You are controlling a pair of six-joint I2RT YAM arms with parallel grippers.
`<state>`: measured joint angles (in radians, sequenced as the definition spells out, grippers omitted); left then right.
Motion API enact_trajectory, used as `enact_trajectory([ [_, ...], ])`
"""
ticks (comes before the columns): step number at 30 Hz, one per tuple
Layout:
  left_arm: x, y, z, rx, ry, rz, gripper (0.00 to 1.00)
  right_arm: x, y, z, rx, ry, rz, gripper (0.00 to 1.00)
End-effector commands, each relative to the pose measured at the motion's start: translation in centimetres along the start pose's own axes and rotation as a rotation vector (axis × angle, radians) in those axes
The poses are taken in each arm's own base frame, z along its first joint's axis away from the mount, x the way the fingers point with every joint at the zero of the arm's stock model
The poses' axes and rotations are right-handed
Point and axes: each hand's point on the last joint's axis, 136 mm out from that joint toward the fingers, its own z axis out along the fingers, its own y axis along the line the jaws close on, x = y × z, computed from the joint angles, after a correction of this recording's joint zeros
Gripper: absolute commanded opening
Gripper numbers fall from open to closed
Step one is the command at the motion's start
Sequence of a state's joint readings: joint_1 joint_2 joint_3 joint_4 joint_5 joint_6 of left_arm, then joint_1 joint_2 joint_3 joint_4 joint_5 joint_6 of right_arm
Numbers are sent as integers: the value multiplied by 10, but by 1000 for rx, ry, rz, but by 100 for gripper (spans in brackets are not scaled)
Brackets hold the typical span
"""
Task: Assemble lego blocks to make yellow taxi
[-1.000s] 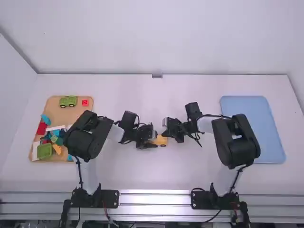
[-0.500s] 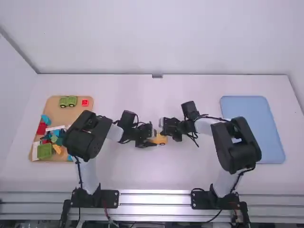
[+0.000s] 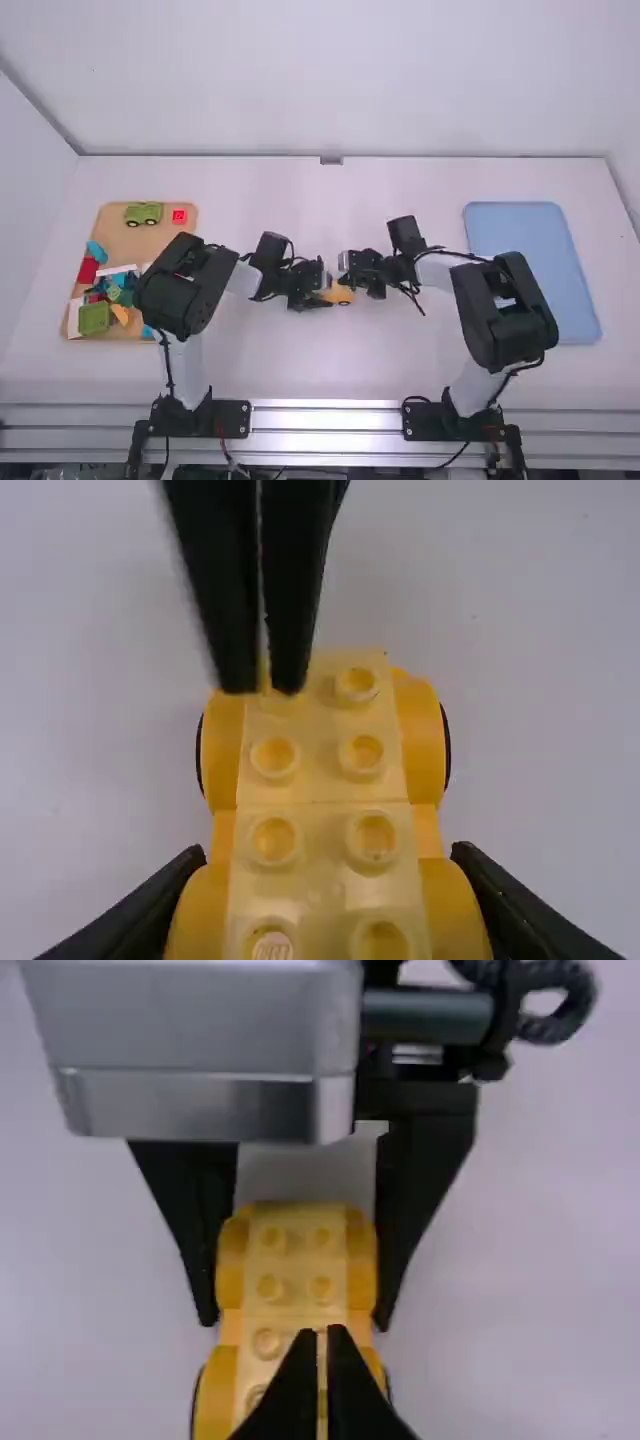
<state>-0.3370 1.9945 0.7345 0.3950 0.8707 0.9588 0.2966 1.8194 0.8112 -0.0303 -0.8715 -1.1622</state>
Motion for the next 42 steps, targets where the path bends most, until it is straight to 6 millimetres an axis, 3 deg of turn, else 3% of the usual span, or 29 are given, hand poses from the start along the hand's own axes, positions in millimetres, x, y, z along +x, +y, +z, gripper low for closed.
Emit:
enact_trajectory([
  [1, 4, 13, 2, -36, 40, -20, 35, -7, -18, -16, 89, 13, 67, 14],
  [3, 9, 15, 2, -47, 71, -24, 36, -5, -31, -22, 147, 34, 109, 21],
  [6, 12, 16, 2, -35, 101, -8, 35, -5, -52, -42, 267, 65, 195, 48],
  [7, 12, 16, 1, -33, 103, -6, 35, -5, -54, -44, 277, 67, 206, 51],
  [8, 12, 16, 1, -25, 109, -4, 35, -7, -60, -52, 317, 74, 248, 71],
  [10, 13, 18, 1, -20, 122, -15, 36, -6, -69, -64, 389, 98, 316, 98],
  [14, 16, 23, -3, -31, 140, -32, 44, 0, -76, -73, 466, 140, 375, 98],
  [18, 17, 25, -4, -37, 139, -34, 74, 5, -77, -76, 512, 175, 405, 98],
  [19, 17, 26, -5, -39, 139, -37, 92, 7, -76, -74, 514, 188, 402, 99],
  [20, 17, 26, -4, -39, 139, -35, 100, 7, -75, -73, 514, 192, 403, 98],
  [26, 4, 29, -6, -20, 105, -35, 99, 10, -75, -71, 537, 226, 410, 99],
  [31, -12, 37, -28, -18, 104, -83, 99, 16, -79, -75, 578, 251, 449, 99],
  [39, -35, 54, -92, -90, 226, -205, 99, 13, -85, -79, 602, 233, 449, 99],
  [42, -47, 59, -121, -156, 288, -344, 99, 9, -88, -78, 608, 220, 433, 99],
])
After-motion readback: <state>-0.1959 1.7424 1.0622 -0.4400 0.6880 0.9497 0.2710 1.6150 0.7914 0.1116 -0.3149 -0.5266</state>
